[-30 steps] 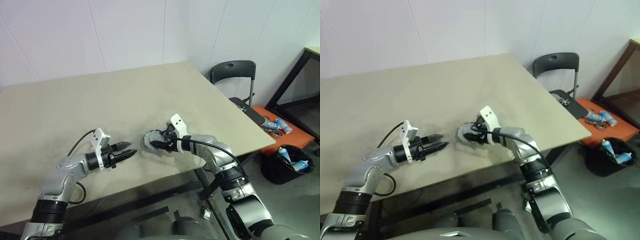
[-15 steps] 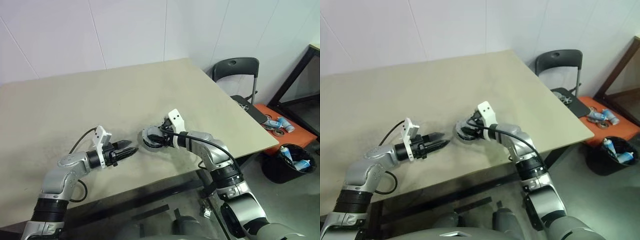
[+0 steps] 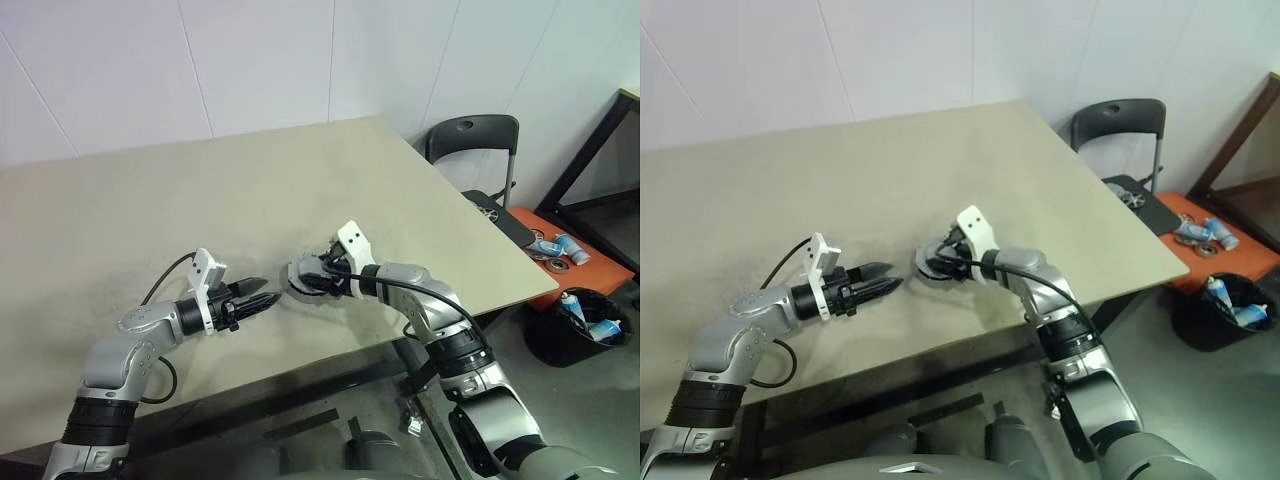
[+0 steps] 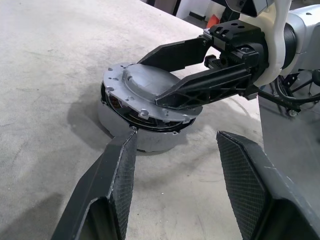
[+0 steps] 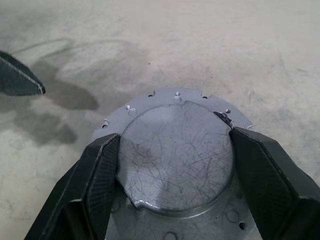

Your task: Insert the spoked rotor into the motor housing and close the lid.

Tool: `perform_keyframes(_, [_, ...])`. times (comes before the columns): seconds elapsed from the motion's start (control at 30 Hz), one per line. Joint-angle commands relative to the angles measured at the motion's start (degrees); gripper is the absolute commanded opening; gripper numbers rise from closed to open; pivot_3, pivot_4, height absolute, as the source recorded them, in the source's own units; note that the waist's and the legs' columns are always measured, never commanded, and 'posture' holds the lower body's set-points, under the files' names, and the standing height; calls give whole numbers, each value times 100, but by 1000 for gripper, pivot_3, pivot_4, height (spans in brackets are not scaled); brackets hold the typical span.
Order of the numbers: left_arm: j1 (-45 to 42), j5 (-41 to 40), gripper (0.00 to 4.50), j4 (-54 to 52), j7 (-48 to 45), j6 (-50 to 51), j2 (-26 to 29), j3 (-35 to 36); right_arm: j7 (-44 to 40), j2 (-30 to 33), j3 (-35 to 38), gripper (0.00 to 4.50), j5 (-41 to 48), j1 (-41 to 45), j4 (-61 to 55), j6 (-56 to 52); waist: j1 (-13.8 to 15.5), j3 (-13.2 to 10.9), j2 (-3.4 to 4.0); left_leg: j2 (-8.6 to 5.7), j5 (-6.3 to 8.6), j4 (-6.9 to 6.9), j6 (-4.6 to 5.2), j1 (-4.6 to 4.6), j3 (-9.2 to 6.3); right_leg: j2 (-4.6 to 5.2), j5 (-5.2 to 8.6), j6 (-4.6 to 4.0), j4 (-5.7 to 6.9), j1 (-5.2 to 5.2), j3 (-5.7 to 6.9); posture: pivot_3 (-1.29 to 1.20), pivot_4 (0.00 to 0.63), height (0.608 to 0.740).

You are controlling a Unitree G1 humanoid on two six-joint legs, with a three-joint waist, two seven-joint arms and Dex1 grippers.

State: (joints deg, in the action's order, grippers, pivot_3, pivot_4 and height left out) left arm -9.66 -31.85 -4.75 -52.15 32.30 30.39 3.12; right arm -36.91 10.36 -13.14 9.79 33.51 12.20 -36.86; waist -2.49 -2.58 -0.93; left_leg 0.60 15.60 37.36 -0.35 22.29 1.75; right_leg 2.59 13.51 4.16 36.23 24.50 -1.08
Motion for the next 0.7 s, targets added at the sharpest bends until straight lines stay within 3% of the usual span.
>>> perform_keyframes(0.03, [-34,-76,2701,-211,43,-22,-12,90,4,6,-76,3107,-111,73,-52,239,0,0,0,0,0,1,0,0,0,0,0,0,1,0,0,0,0,740])
perform_keyframes(0.43, [-28,-175,2701,-335,163,98,32,143,64,-52,-336,3107,-452,-85,432,609,-4,8,-7,0,0,11,0,-26,0,-2,0,0,8,-28,-1,0,0,740])
perform_keyframes(0.7, [85,-129,2701,-210,93,-78,49,158,43,-162,-386,3107,-484,-97,585,548,-8,7,-6,3,0,4,0,-103,0,-4,12,-19,0,-103,-1,0,0,740])
